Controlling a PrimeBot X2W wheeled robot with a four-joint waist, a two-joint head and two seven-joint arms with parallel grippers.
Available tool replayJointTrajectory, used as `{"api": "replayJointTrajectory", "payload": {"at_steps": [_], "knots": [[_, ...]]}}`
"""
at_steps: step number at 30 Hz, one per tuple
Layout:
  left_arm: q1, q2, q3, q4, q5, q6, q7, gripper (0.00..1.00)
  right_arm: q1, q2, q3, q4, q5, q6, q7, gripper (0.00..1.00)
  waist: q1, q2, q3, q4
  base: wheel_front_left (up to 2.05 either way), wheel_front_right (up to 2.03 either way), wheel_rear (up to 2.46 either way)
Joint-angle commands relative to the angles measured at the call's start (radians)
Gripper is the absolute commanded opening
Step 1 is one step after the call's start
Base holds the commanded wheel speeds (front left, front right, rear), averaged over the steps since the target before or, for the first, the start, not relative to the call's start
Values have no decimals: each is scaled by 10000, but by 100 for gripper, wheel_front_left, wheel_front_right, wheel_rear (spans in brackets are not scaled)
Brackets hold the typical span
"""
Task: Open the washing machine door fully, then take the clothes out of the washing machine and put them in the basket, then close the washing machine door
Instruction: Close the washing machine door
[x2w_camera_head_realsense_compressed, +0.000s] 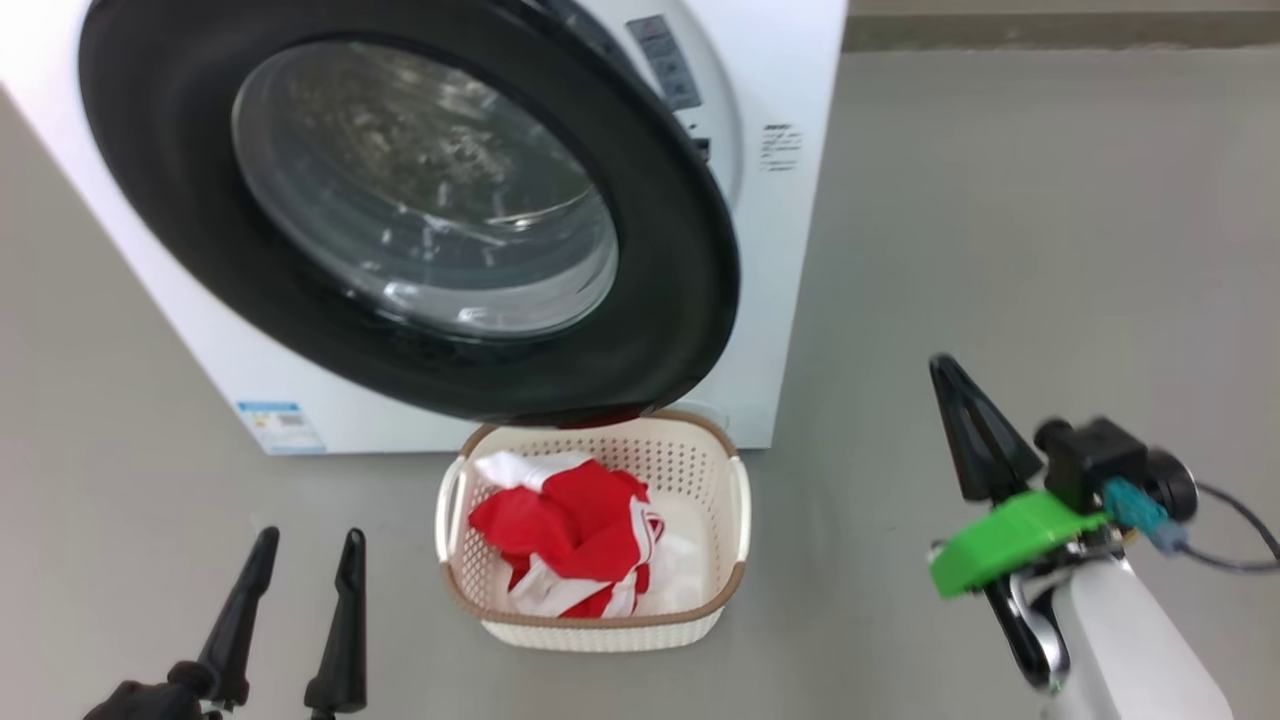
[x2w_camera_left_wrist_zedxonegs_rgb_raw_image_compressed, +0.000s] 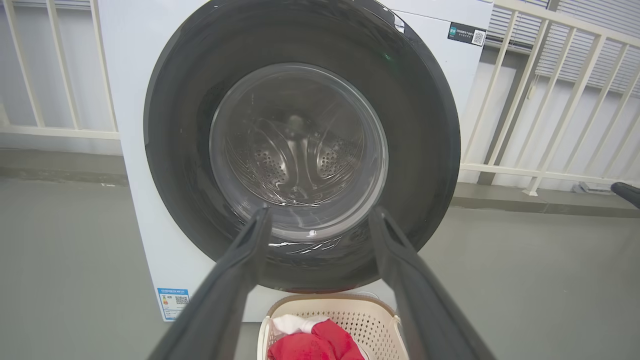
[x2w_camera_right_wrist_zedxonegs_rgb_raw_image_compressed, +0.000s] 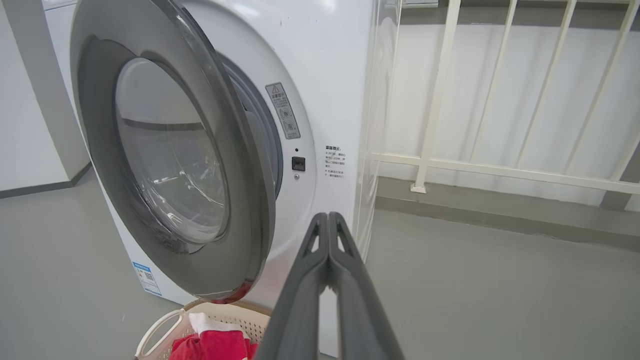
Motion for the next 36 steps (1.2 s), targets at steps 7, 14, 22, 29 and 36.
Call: {"api": "replayJointTrajectory", "payload": {"at_steps": [7,14,22,29,36], "knots": [[-781,-34,304,-398,113,-186,-118,100,-1765,-14,964,570,-204,46,-65,0,0,0,947,914,0,0,0],[-1238,-255,183,-340,334,-344,-118,100,-3263,-14,1774,1245,-499,46,-65,0,0,0,1702,1569,0,0,0],[-1676,-544,204,-196,449,-524,-118,100,-4649,-14,1984,1833,-636,46,-65,0,0,0,2401,2143,0,0,0],[-1963,-736,241,-108,495,-666,-118,100,-5297,-183,1556,2032,-757,46,-65,0,0,0,2744,2431,0,0,0],[-2206,-891,216,-110,432,-759,-118,100,-6176,-533,1143,2255,-781,46,-65,0,0,0,3161,2638,0,0,0]]}}
